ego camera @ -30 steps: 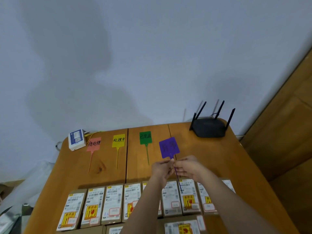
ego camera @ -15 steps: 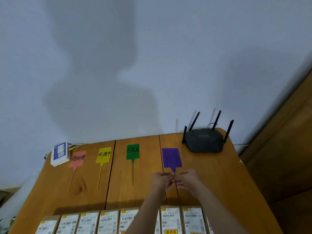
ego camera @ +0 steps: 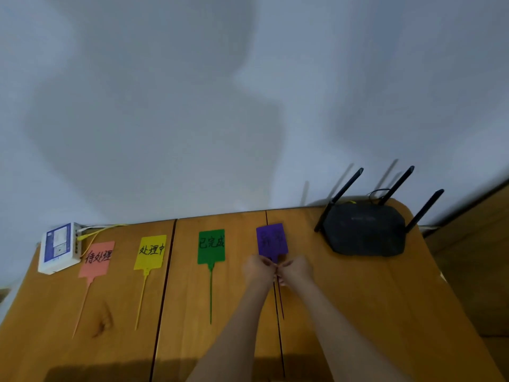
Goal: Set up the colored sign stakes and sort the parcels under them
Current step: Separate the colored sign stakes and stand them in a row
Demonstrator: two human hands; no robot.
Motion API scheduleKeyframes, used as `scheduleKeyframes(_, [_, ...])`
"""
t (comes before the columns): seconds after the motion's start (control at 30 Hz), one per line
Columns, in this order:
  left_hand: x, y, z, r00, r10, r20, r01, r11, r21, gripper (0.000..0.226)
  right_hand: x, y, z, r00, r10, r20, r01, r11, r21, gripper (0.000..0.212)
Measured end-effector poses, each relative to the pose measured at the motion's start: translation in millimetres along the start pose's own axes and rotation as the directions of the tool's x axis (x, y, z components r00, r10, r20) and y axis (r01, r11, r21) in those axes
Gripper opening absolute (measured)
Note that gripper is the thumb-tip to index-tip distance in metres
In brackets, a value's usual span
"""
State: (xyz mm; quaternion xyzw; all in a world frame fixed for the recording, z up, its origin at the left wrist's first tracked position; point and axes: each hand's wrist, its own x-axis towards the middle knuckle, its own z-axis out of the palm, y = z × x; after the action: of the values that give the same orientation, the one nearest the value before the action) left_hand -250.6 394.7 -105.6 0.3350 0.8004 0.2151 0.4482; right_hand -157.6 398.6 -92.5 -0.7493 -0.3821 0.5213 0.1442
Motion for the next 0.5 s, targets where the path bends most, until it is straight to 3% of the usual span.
scheduleKeyframes(0.1, [17.0, -3.4, 5.4, 1.0, 0.003, -0.008, -0.003, 0.999, 0.038, 0.02, 20.8, 3.0, 9.9, 1.0, -0.014, -0.025, 0.014, 0.999, -0.031, 0.013])
scheduleKeyframes(0.33, [23.6, -7.5, 12.5, 0.999, 0.026, -0.025, -0.026, 1.0, 0.002, 0.025, 31.4, 3.2, 22.9, 0.996, 0.009, -0.093, -0.014, 0.998, -0.053, 0.031])
scheduleKeyframes(0.5, [14.2, -4.0, 11.6, 0.997, 0.063, -0.052, -0.061, 0.997, 0.048, 0.034, 32.9, 2.0, 23.8, 0.995, 0.022, -0.102, -0.024, 0.999, -0.022, 0.012])
